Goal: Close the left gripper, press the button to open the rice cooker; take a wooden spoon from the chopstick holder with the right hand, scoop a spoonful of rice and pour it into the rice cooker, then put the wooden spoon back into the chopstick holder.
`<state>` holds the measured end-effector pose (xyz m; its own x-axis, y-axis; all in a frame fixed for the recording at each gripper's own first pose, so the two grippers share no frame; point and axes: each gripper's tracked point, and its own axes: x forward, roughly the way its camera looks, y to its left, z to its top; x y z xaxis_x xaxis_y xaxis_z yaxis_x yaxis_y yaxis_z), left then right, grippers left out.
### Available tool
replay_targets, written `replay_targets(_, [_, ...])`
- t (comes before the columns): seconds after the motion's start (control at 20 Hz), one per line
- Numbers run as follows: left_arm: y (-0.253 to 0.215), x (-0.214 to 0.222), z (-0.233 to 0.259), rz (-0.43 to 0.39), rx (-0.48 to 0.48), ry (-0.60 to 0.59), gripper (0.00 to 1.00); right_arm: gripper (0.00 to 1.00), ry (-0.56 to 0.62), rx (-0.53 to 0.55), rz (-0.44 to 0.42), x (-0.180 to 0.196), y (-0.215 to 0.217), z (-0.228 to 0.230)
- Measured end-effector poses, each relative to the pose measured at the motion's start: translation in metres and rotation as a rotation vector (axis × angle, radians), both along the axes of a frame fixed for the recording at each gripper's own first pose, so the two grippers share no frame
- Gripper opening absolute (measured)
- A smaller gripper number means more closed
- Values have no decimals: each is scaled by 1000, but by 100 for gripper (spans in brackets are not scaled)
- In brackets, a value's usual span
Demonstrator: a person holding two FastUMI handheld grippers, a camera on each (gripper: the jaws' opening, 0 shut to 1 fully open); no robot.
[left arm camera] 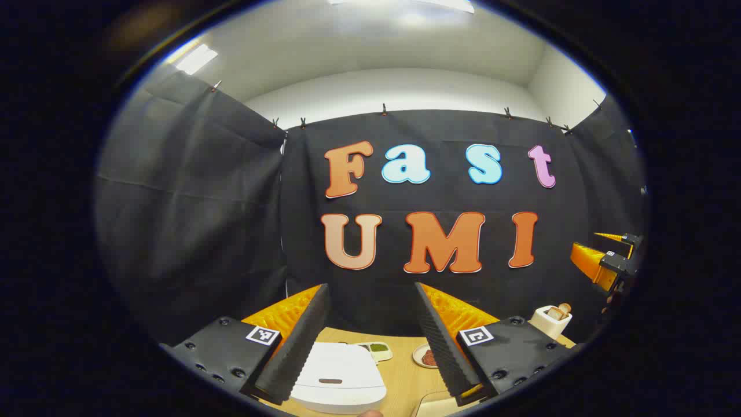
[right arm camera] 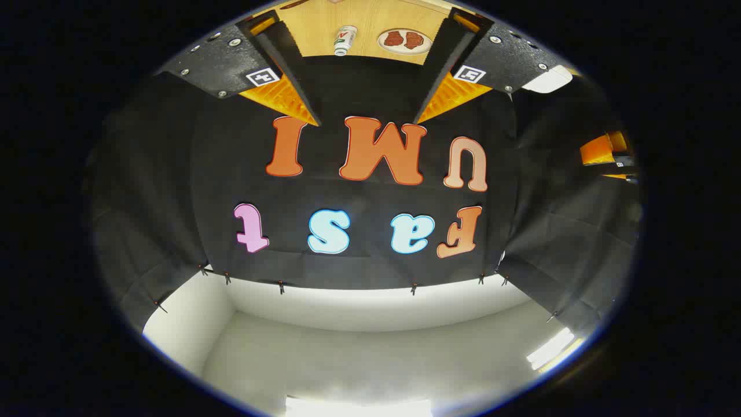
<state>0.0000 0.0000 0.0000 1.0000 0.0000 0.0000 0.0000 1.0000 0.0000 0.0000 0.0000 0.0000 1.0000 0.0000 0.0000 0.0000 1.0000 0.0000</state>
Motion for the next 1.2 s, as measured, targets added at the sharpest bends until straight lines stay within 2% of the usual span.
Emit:
replay_targets(0.3, [-29, 4, 9, -85, 9, -19, 99, 93, -2, 0, -25, -8, -6, 7])
replay_targets(0.5, [-40, 3, 11, -114, 15, -21, 99, 93, -15, 21, -42, -12, -10, 13])
replay_targets(0.9, [-41, -1, 12, -118, 12, -18, 99, 93, 7, 19, -60, -15, -14, 8])
replay_targets(1.2, [-22, -2, 7, -73, 27, -4, 99, 93, 26, 31, -69, -17, -19, -2])
